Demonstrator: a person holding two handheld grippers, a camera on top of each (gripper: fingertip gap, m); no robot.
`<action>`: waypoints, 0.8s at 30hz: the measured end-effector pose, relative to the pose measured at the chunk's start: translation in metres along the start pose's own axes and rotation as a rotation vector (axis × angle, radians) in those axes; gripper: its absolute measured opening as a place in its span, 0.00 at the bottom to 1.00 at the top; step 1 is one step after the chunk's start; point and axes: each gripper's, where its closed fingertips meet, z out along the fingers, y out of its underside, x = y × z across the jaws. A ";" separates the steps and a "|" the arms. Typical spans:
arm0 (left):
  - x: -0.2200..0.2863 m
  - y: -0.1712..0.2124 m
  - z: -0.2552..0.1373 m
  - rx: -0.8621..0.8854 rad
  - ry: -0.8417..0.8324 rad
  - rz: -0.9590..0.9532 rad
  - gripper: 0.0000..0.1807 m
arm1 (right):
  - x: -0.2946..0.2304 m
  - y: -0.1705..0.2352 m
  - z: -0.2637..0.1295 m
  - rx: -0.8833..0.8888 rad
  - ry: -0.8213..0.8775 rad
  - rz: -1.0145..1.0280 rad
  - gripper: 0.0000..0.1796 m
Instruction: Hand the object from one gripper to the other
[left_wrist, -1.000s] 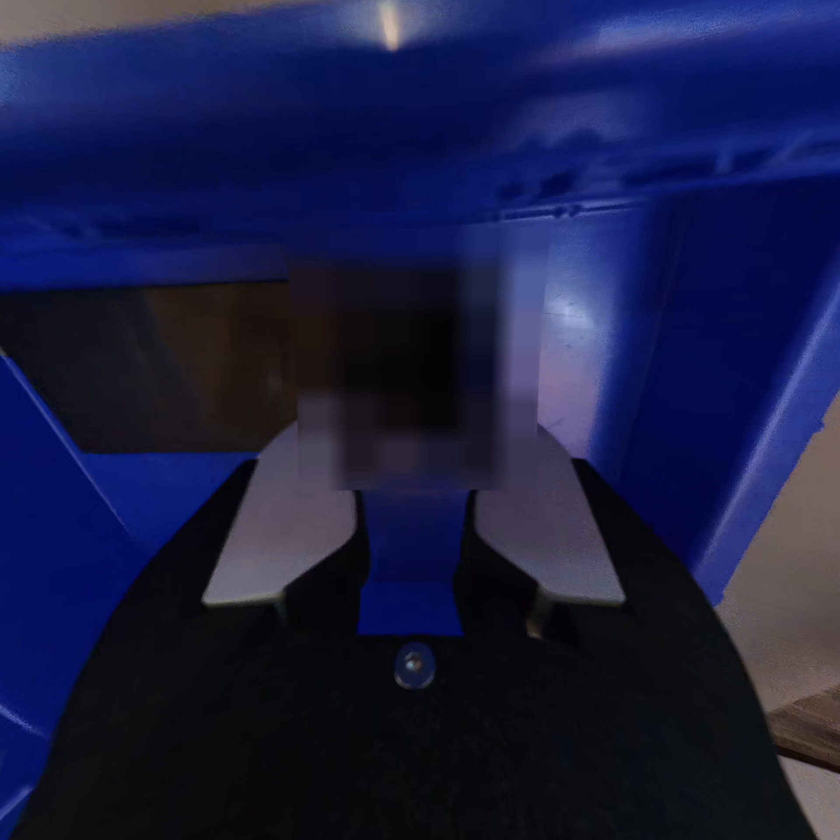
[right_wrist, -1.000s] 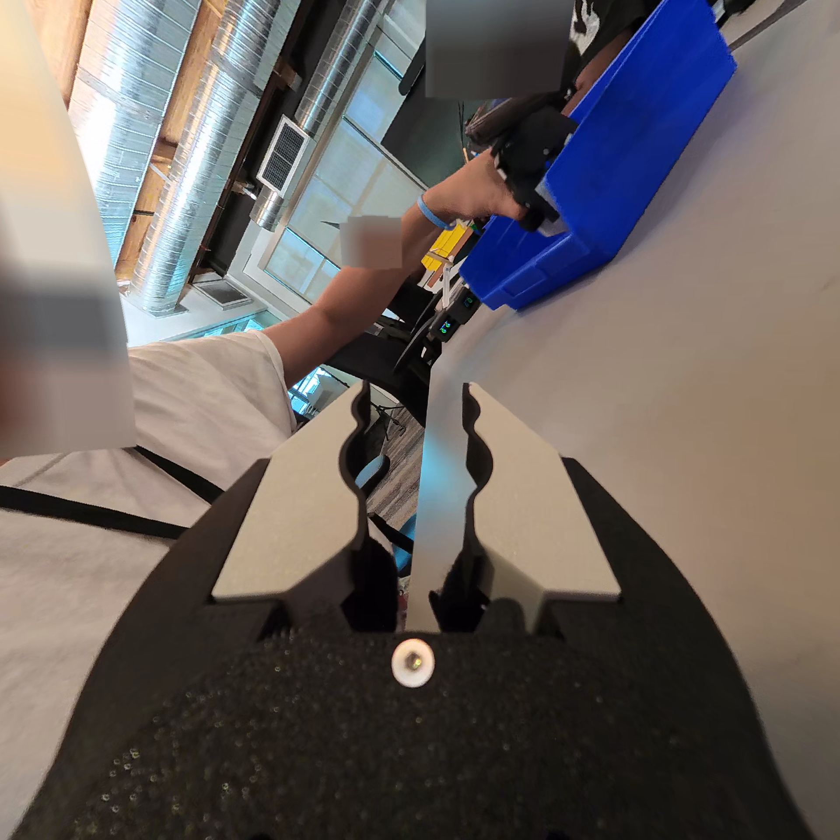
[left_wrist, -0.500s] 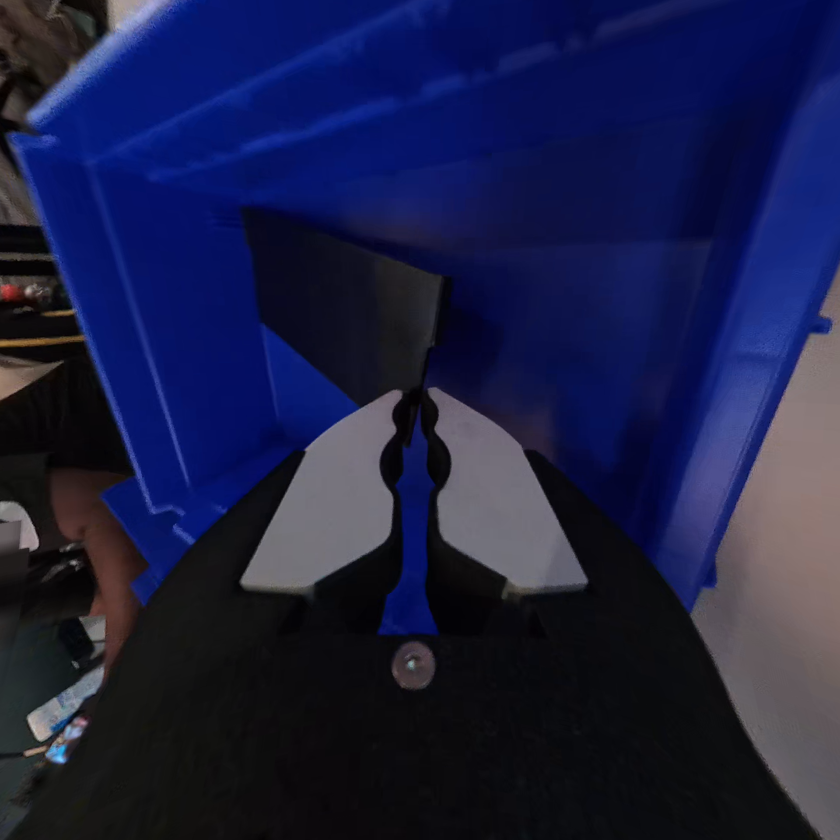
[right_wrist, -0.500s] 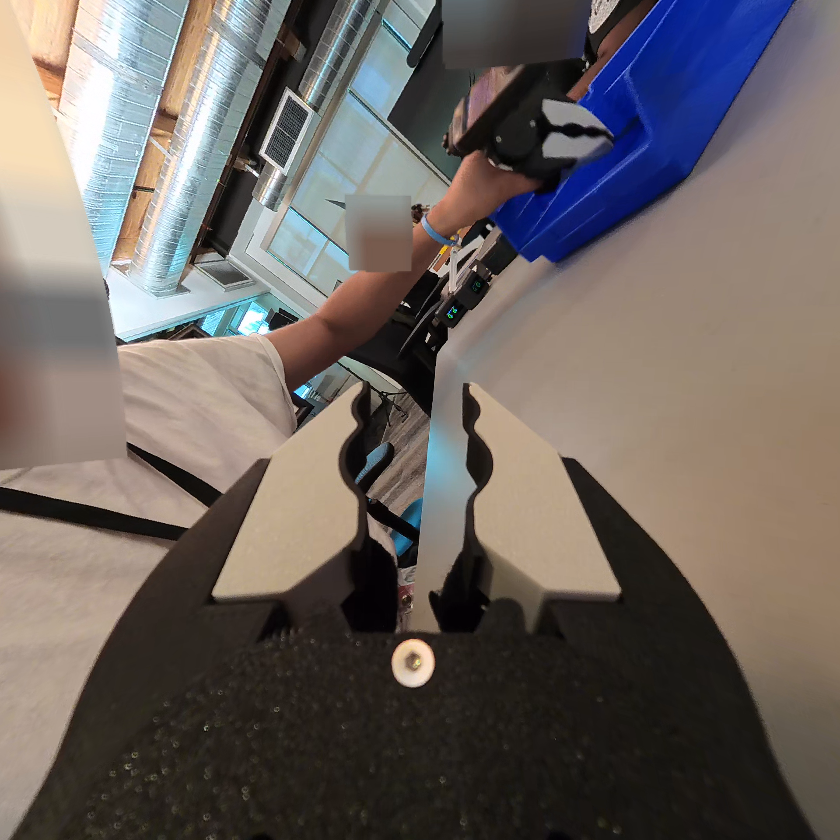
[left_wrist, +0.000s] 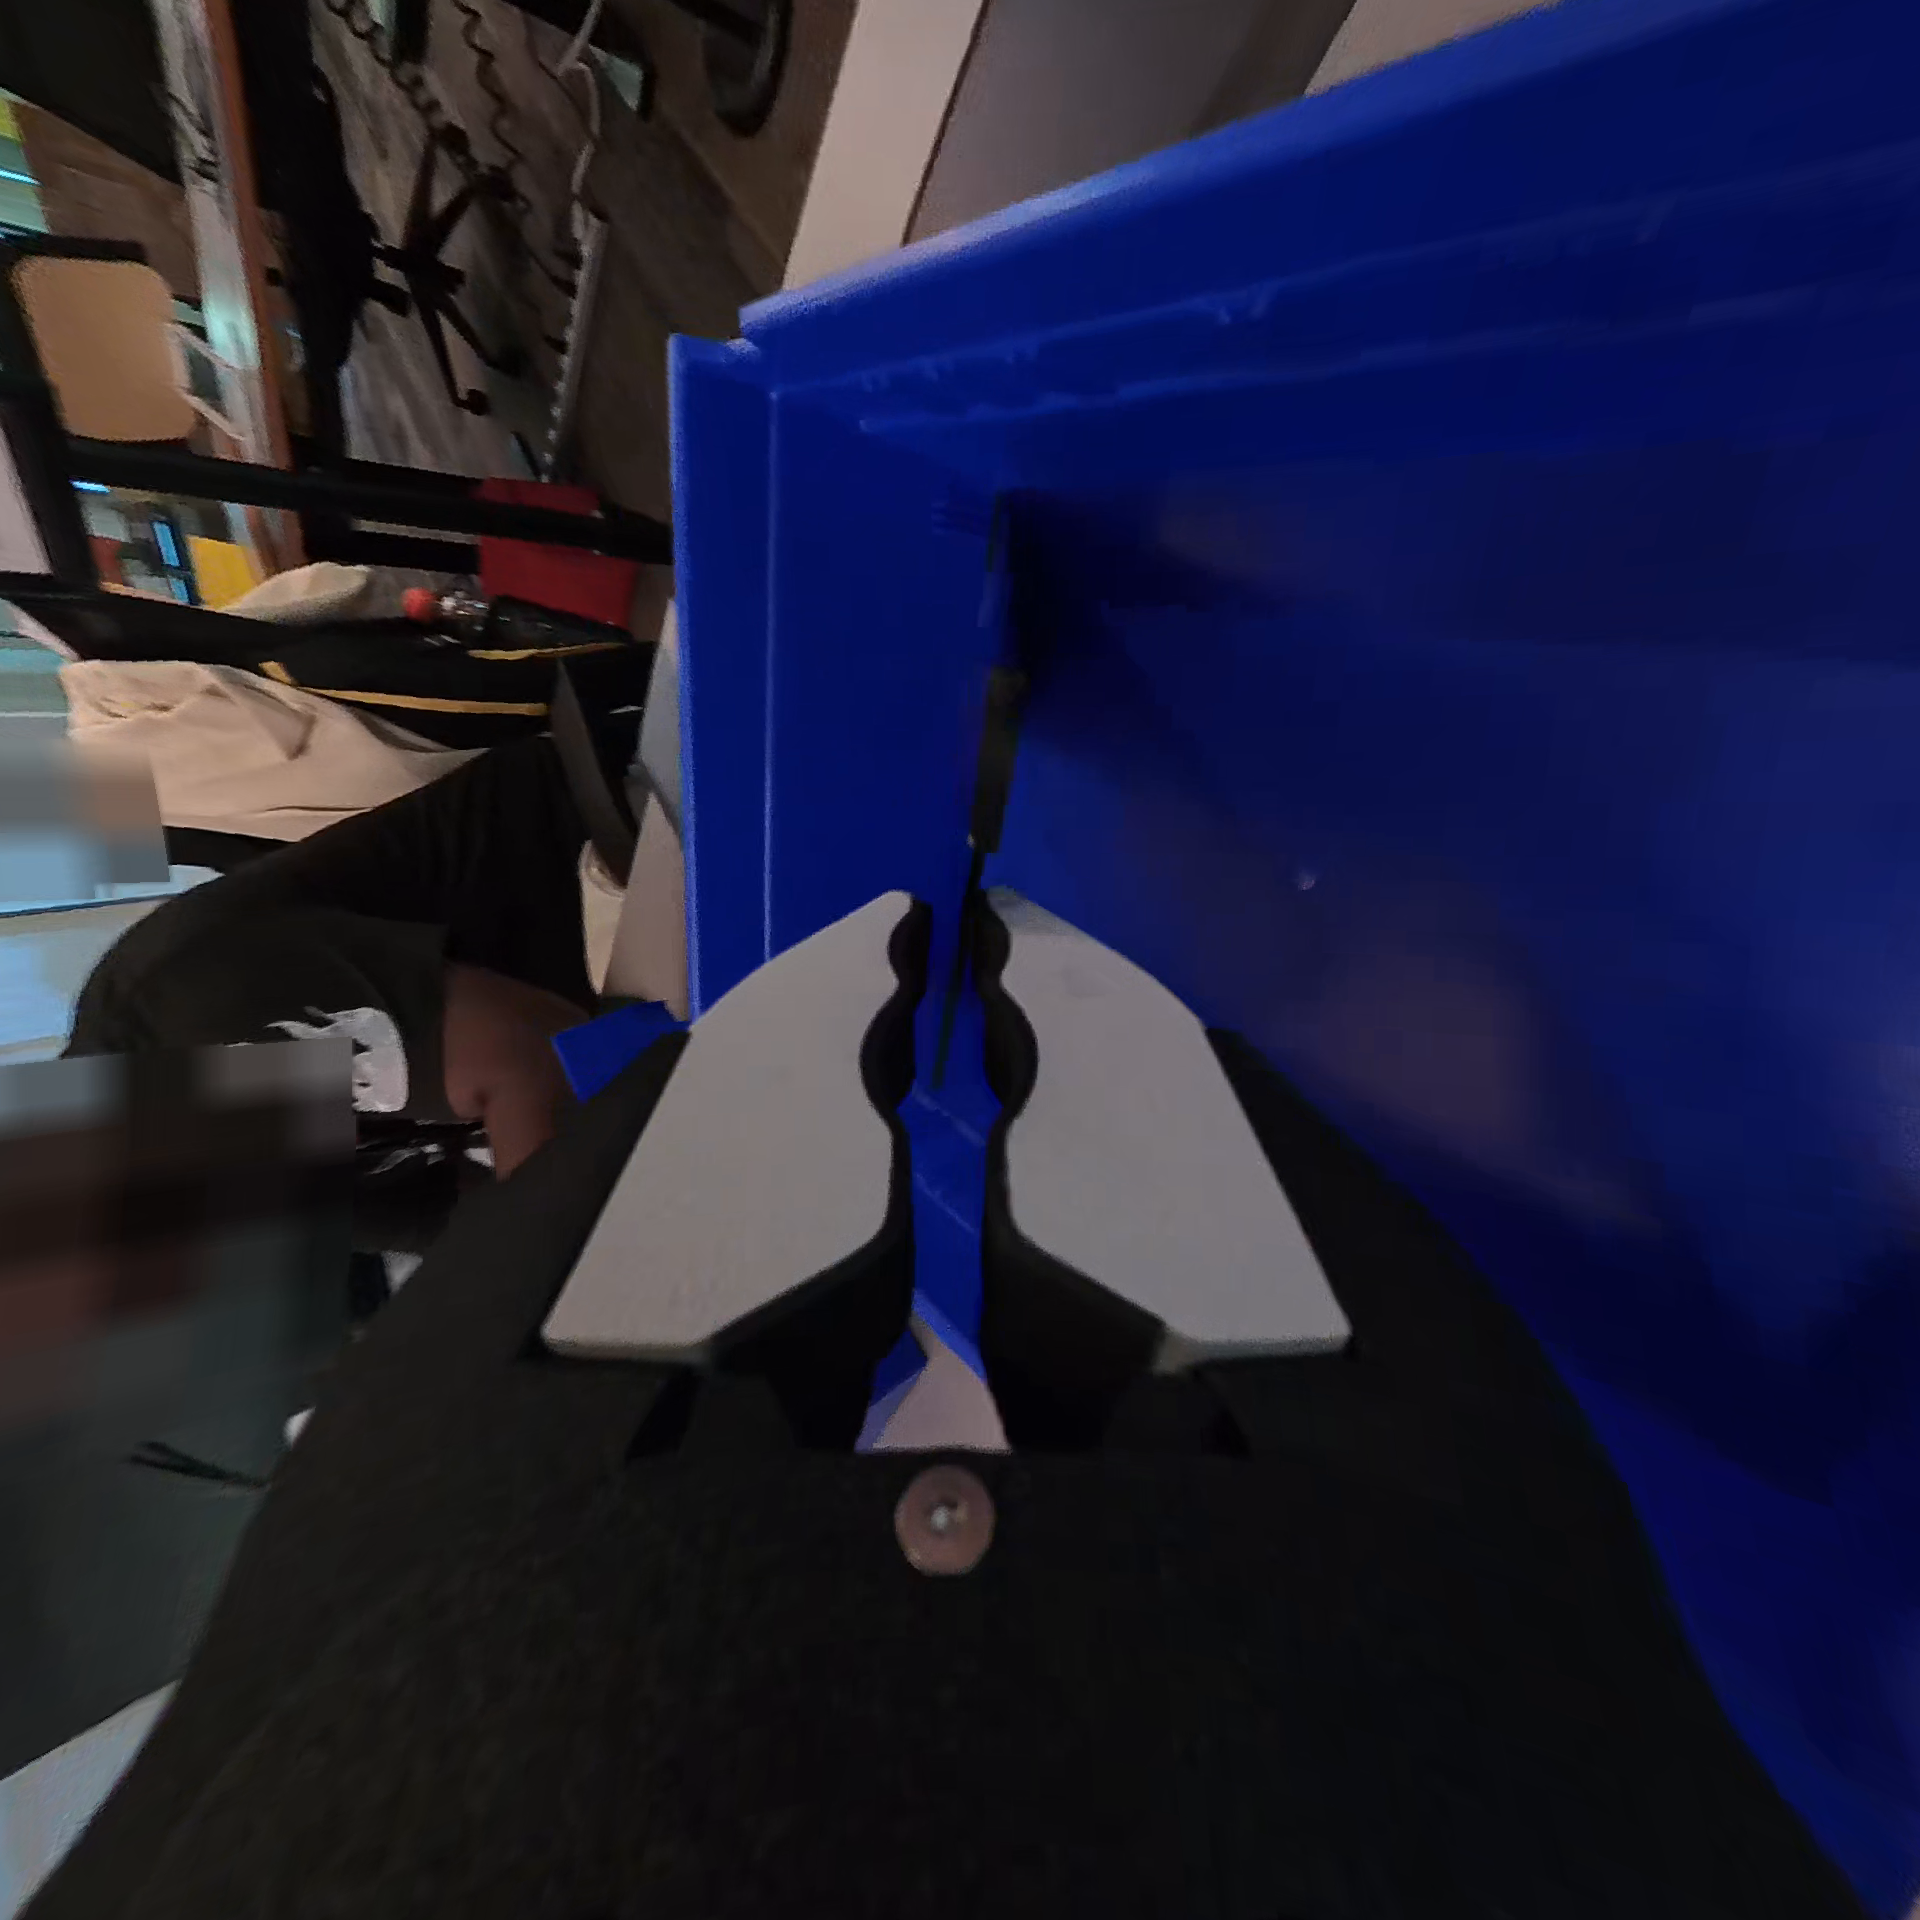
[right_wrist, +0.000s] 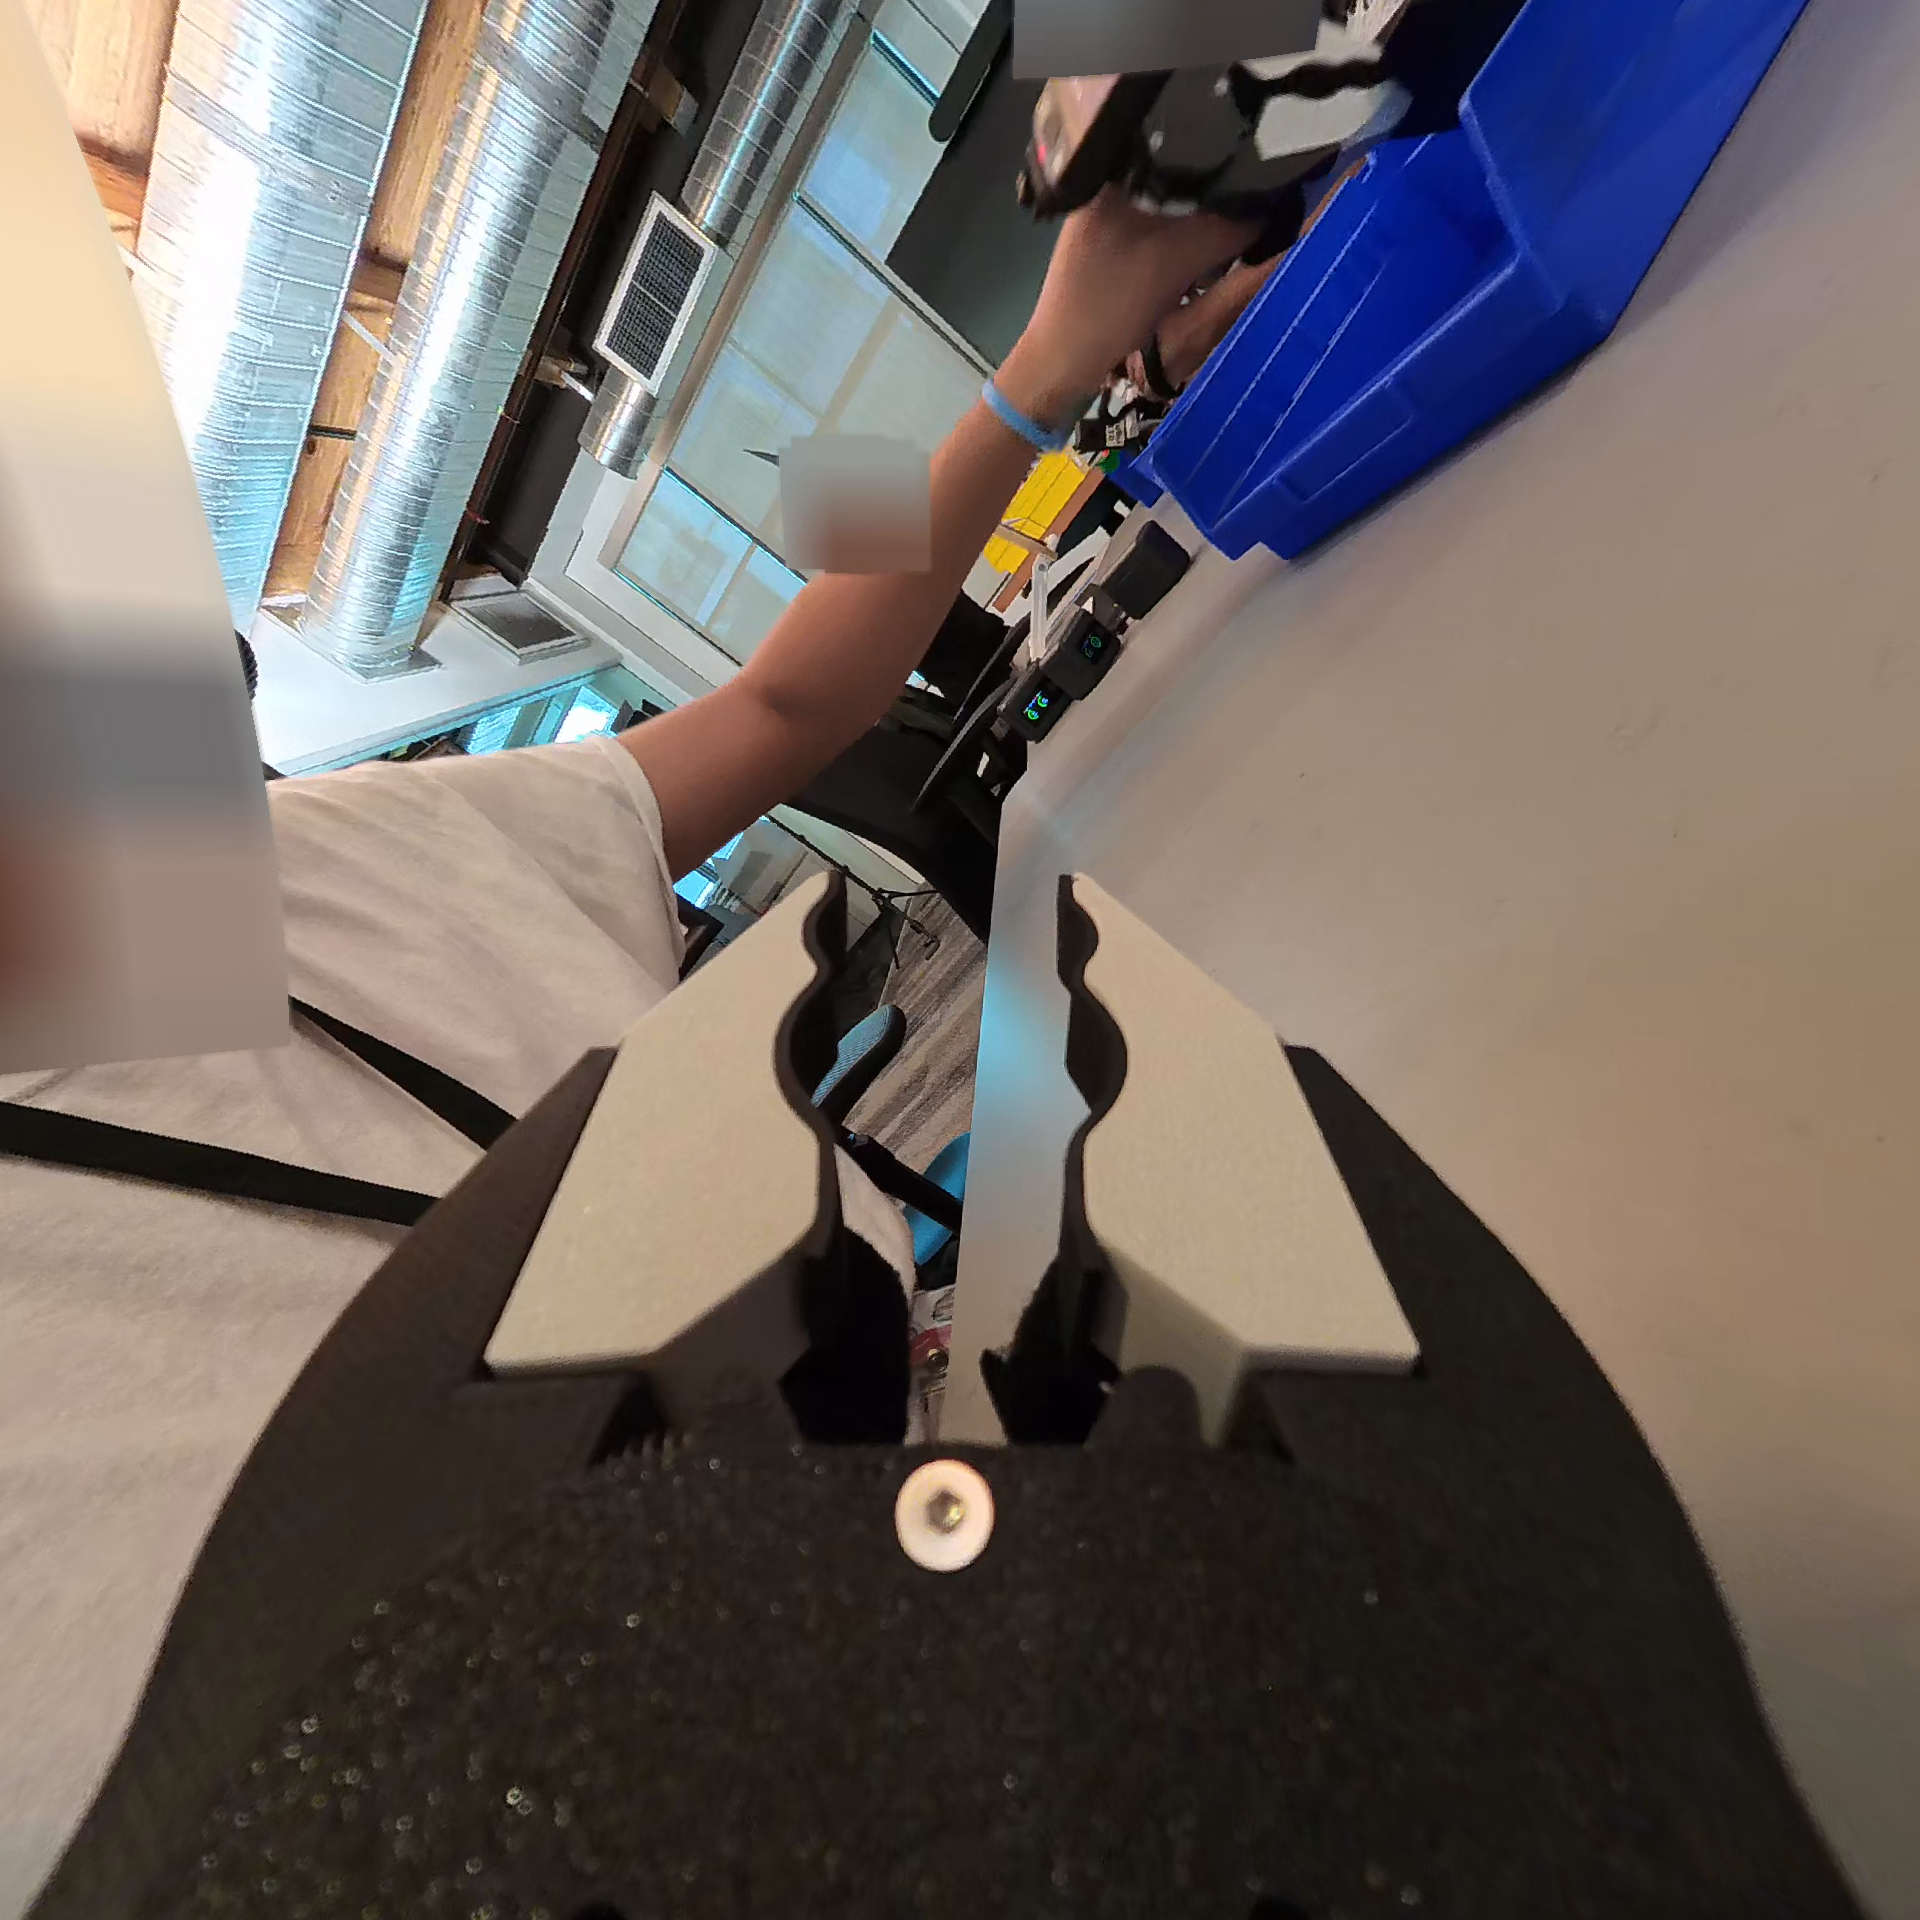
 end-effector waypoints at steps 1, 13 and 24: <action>0.001 -0.001 0.004 -0.006 0.042 -0.010 0.07 | 0.000 0.000 0.000 -0.002 -0.002 0.001 0.22; -0.032 -0.021 -0.001 0.063 0.110 0.040 0.01 | -0.001 0.002 0.002 -0.003 -0.016 0.016 0.22; 0.055 -0.089 -0.250 1.048 0.815 -0.904 0.01 | 0.003 -0.046 0.010 0.149 0.085 -0.326 0.25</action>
